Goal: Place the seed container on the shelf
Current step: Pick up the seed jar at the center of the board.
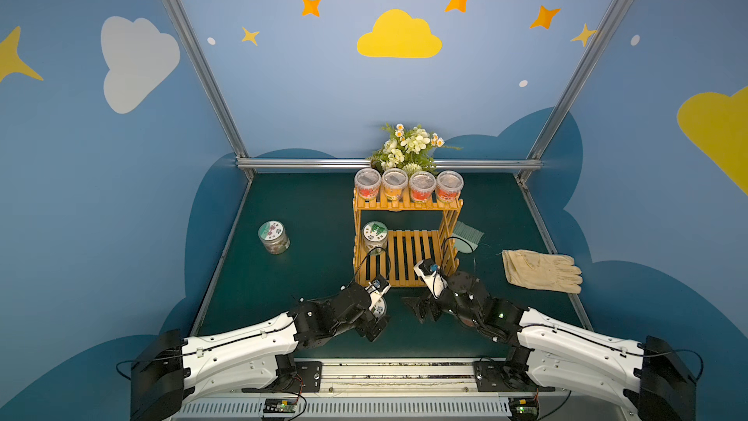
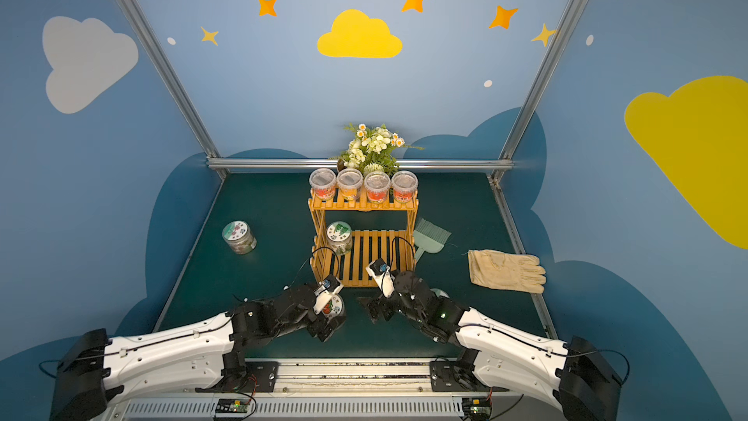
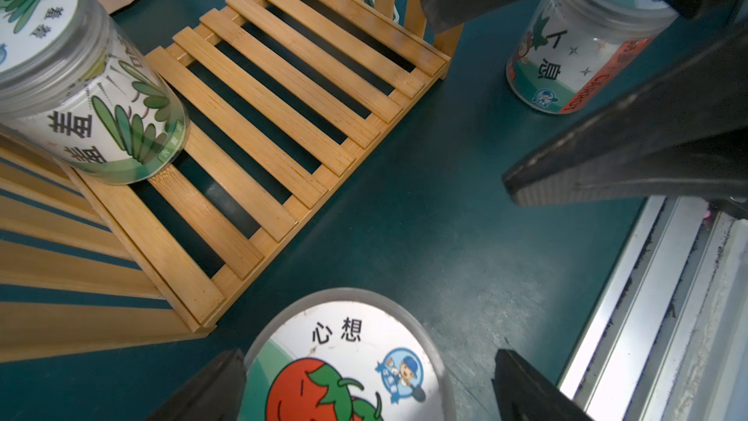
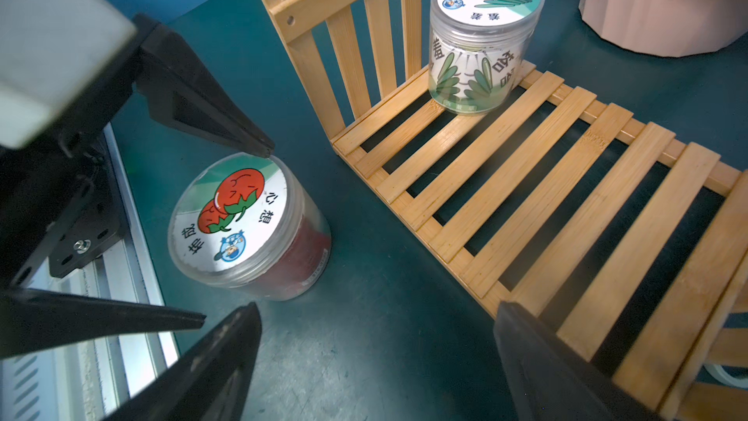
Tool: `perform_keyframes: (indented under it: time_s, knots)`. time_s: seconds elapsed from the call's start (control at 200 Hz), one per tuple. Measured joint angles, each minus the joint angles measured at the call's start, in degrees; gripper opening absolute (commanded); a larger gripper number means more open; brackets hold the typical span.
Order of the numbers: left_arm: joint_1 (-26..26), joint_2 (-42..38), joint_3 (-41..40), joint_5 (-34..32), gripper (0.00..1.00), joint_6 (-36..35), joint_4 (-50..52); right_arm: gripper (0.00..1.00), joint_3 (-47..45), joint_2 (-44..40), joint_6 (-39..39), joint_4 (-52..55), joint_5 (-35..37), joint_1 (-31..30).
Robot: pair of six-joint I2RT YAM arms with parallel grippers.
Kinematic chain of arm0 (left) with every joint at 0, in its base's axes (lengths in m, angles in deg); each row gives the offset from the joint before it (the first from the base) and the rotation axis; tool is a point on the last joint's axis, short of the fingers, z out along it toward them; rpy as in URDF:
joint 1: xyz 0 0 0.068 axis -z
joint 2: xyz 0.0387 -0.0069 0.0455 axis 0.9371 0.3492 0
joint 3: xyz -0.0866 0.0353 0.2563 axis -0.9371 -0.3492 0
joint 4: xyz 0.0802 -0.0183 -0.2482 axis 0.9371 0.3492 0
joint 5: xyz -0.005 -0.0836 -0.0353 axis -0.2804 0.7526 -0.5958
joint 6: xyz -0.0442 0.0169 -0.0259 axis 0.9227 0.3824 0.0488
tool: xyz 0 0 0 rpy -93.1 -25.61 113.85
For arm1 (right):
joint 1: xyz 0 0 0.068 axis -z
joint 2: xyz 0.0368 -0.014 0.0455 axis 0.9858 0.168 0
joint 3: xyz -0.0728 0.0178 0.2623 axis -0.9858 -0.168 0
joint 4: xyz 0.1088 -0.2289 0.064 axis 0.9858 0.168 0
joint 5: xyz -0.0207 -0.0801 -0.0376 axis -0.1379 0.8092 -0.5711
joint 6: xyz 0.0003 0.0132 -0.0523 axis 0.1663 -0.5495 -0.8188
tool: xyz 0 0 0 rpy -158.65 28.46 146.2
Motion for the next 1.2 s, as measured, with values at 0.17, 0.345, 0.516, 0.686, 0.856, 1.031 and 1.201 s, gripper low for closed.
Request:
perform_keyframes:
  time_s: [0.17, 0.345, 0.516, 0.686, 0.856, 1.031, 1.201]
  knots:
    - [0.0, -1.8, 0.0, -0.3, 1.0, 0.6, 2.1, 0.96, 0.0, -0.1, 0.1, 0.0, 0.0, -0.1]
    - [-0.4, -4.3, -0.1, 0.9, 1.0, 1.3, 4.7, 0.97, 0.0, 0.7, 0.3, -0.1, 0.0, -0.2]
    - [-0.8, -2.8, 0.7, 0.3, 1.0, 2.0, 5.6, 0.97, 0.0, 1.7, 1.0, -0.2, -0.2, -0.2]
    - [-1.5, -0.1, 2.2, -1.2, 1.0, 2.7, 5.9, 0.97, 0.0, 1.7, 1.2, -0.3, -0.2, -0.3]
    - [-1.6, 0.1, 2.6, -1.7, 1.0, 3.0, 6.6, 0.97, 0.0, 1.7, 1.4, -0.3, -0.2, -0.3]
    - [-1.6, -2.0, 2.6, -1.8, 1.0, 3.4, 8.5, 0.97, 0.0, 1.8, 1.4, -0.4, -0.2, -0.3]
    - [-1.8, -3.9, 2.6, -3.7, 1.0, 6.7, 11.5, 0.97, 0.0, 2.5, 1.4, -0.5, -0.2, -0.4]
